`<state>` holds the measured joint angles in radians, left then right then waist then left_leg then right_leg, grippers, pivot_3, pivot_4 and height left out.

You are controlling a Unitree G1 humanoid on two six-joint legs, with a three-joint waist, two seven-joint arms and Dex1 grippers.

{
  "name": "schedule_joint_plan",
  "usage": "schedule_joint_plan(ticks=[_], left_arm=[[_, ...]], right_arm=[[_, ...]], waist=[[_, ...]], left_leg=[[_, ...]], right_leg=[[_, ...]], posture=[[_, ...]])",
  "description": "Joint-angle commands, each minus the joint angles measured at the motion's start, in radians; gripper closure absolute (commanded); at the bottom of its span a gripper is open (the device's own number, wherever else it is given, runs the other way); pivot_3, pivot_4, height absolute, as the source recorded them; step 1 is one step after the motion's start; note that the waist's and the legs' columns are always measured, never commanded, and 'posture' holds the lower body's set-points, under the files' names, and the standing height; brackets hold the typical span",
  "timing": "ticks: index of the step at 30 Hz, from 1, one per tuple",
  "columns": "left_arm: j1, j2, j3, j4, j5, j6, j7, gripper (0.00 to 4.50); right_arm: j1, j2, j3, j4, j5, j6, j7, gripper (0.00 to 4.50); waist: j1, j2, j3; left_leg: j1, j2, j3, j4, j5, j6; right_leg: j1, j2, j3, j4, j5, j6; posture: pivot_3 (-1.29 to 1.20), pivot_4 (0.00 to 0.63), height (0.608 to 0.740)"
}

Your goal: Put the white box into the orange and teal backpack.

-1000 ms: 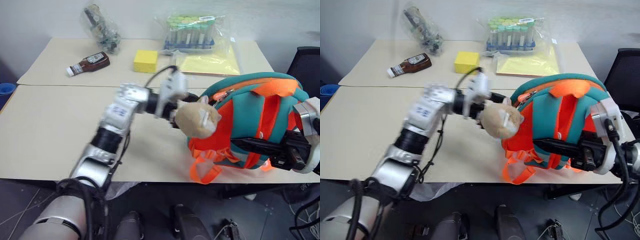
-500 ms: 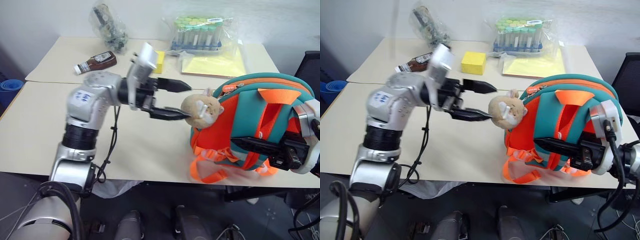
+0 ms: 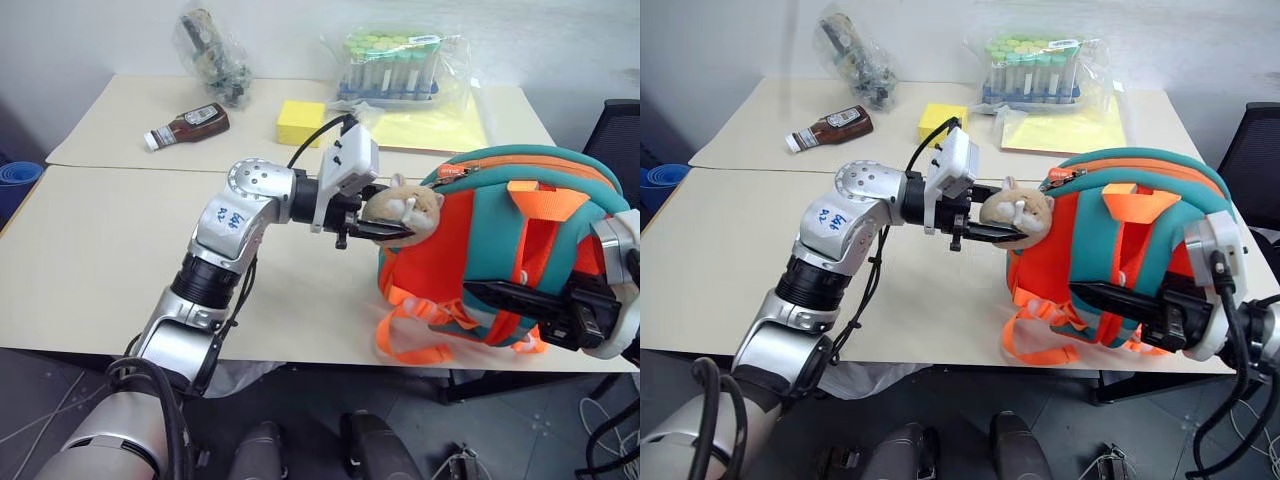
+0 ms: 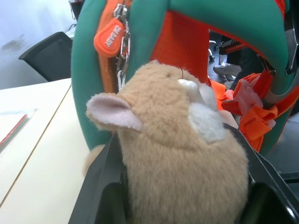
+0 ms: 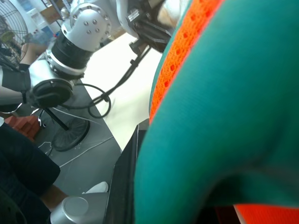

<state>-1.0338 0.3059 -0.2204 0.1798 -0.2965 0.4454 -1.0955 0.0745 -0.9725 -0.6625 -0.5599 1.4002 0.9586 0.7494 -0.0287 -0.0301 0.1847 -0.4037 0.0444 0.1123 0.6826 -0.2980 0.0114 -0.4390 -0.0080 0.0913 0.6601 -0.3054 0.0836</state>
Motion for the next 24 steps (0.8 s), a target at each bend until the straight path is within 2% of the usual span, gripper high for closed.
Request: schedule_joint_plan(ticks=[1,7,9,12,15,20,23,24], left_arm=[[-0.040,0.051,0.050,0.037,0.004,-0.049,-0.020,2.68],[-0.113,0.173,0.041,0.182,0.047,-0.112,-0.129,2.68],[-0.084,0.217,-0.015,0.225,0.115,-0.238,-0.189,2.68],[0.031,0.259,-0.165,0.195,0.267,-0.518,-0.246,2.68],[0.100,0.208,-0.248,0.174,0.368,-0.666,-0.181,2.68],[0.092,0.086,-0.292,0.290,0.527,-0.775,0.035,2.68],[0.096,0.043,-0.265,0.324,0.521,-0.754,0.080,2.68],[0.102,0.037,-0.241,0.319,0.490,-0.722,0.070,2.35]], right_arm=[[0.034,0.008,-0.068,-0.024,0.007,-0.027,0.013,4.50],[0.085,0.024,-0.098,-0.041,-0.011,-0.053,0.017,4.50],[0.095,0.023,-0.102,-0.041,-0.036,-0.063,0.023,4.50],[0.105,0.021,-0.097,-0.031,-0.076,-0.086,0.047,4.50],[0.094,0.019,-0.078,-0.012,-0.118,-0.109,0.056,4.50],[0.095,0.012,-0.035,0.017,-0.231,-0.138,0.080,4.50],[0.105,0.008,-0.030,0.037,-0.290,-0.153,0.105,4.50],[0.112,0.002,-0.027,0.049,-0.317,-0.159,0.115,4.20]], waist=[[-0.002,0.000,0.000],[0.000,0.000,0.000],[-0.003,0.000,0.000],[-0.003,0.001,-0.001],[0.001,0.001,0.000],[0.012,0.000,0.000],[0.011,0.000,0.000],[0.011,0.000,0.000]], left_leg=[[0.000,0.000,0.000,0.000,0.000,0.000],[0.000,0.000,0.000,0.000,0.000,0.000],[0.001,0.000,0.001,0.000,0.000,0.000],[0.003,0.000,0.002,-0.001,0.000,-0.001],[0.004,0.000,0.002,-0.001,0.000,0.000],[0.001,-0.002,0.001,0.001,-0.002,0.004],[0.001,-0.002,0.001,0.001,-0.002,0.004],[0.001,-0.002,0.001,0.001,-0.002,0.004]], right_leg=[[0.000,0.000,0.000,0.000,0.000,0.000],[0.000,0.000,-0.001,0.000,0.000,0.000],[0.000,0.000,0.000,0.000,0.000,0.000],[0.001,0.001,0.001,0.000,0.000,0.000],[0.002,0.000,0.001,-0.001,0.000,0.000],[0.002,-0.001,0.001,-0.002,0.001,0.001],[0.002,-0.001,0.001,-0.003,0.001,0.001],[0.002,-0.001,0.001,-0.002,0.001,0.001]], posture=[[0.00,0.150,0.740],[0.00,0.150,0.740],[0.00,0.150,0.740],[0.00,0.150,0.740],[0.00,0.150,0.740],[0.00,0.150,0.740],[0.00,0.150,0.740],[0.00,0.150,0.740]])
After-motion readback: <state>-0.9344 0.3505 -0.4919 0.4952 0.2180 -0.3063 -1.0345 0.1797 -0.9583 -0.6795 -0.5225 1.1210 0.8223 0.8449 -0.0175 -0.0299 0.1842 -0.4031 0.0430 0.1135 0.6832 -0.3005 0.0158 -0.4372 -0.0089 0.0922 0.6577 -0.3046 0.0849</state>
